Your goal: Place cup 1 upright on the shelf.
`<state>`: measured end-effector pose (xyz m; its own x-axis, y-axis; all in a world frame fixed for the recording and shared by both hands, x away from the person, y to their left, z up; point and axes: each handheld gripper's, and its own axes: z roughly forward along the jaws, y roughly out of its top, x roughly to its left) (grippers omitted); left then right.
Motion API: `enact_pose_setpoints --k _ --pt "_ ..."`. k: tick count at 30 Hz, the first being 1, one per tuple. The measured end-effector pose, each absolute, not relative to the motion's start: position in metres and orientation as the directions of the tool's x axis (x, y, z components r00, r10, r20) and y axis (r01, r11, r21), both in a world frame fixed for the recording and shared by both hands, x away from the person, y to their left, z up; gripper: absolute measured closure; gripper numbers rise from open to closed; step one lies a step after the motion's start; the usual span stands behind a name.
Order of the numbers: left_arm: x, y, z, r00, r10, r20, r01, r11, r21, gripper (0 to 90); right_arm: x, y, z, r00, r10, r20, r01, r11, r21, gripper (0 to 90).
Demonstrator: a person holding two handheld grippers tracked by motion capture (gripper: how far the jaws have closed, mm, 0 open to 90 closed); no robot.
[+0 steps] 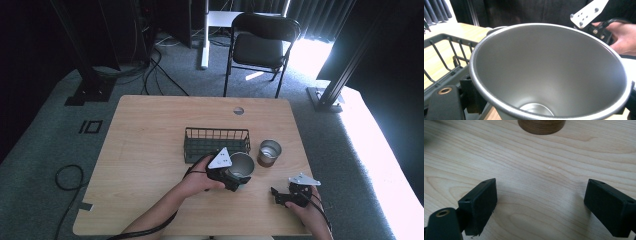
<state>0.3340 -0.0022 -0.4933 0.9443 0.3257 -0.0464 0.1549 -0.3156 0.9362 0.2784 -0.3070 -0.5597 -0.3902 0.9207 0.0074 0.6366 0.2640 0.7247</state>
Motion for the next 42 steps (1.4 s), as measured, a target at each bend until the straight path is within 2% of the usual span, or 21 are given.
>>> enact_pose_setpoints --k 13,21,31,42 --pt "0.336 0.014 -0.461 0.94 0.338 -0.04 0.138 -0.273 0.952 14.6 0.278 -0.307 -0.56 -0.391 0.92 0.006 0.636 0.265 0.725 10.9" --pt "0.343 0.024 -0.44 0.927 0.375 -0.014 0.117 -0.253 0.96 14.6 0.279 -0.307 -0.56 -0.392 0.92 0.006 0.636 0.266 0.724 10.9" --pt "0.36 0.047 -0.418 0.893 0.45 -0.016 0.118 -0.199 0.973 14.6 0.278 -0.307 -0.56 -0.39 0.921 0.007 0.636 0.264 0.725 10.9" --pt "0.38 0.063 -0.411 0.829 0.56 0.001 0.111 -0.165 0.98 14.6 0.279 -0.307 -0.56 -0.391 0.92 0.006 0.635 0.265 0.725 10.9"
